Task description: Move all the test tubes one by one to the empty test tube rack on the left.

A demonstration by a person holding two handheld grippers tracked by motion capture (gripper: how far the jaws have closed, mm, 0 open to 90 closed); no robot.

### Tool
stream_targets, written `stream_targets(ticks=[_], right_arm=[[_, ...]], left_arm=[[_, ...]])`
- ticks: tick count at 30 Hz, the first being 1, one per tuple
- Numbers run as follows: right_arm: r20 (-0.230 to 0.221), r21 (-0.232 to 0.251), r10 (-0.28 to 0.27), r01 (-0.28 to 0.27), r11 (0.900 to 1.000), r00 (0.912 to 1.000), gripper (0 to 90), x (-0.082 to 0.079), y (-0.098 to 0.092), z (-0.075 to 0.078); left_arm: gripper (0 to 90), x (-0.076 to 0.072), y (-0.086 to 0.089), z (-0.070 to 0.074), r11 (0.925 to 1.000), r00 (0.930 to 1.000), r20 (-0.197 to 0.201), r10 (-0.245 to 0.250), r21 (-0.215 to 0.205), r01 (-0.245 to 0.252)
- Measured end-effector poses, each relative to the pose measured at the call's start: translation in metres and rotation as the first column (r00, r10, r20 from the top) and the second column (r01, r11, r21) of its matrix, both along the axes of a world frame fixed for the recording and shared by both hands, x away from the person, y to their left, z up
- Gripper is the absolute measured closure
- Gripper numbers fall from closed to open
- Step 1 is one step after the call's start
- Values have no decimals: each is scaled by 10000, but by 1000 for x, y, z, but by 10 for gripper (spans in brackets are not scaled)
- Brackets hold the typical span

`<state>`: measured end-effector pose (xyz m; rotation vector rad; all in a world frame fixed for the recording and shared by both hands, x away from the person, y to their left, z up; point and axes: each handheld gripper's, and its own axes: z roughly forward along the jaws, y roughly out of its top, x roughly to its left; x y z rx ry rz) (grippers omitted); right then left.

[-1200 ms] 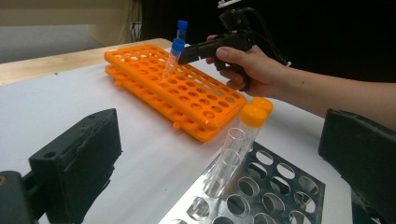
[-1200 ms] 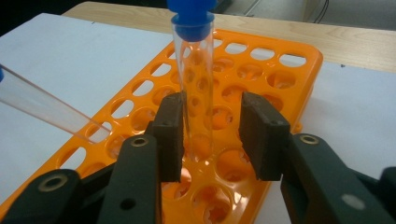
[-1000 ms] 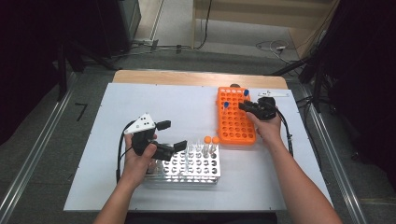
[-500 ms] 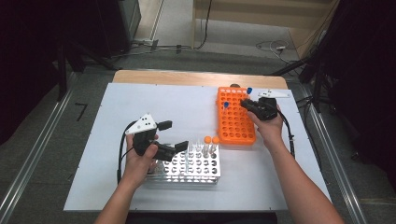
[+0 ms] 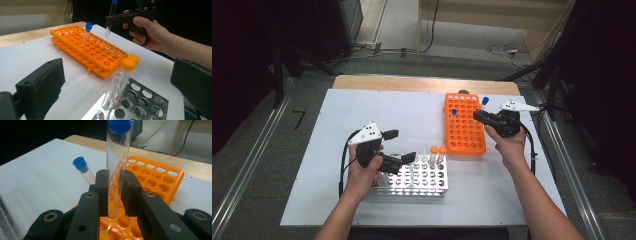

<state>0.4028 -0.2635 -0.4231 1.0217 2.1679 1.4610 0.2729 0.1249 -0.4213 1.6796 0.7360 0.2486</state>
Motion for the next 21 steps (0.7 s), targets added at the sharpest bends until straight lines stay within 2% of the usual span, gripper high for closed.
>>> stream_targets(ticks=[5,10,16,21], right_arm=[[16,181,188,-189,9997,9998,748,-20,-4,3],[20,137,584,-584,9982,9983,748,-44,-4,5],[114,-36,1379,-1379,9904,9904,748,-74,4,5],[-99,98,1892,-1891,9819,9819,749,-94,10,9]], left_arm=[[0,-1,-3,2,10000,10000,67,-66,51,66],[0,-2,-5,3,9999,9999,100,-140,-1,140],[0,-5,-11,5,9996,9995,189,-260,57,259],[0,-7,-15,8,9992,9988,273,-401,92,399]])
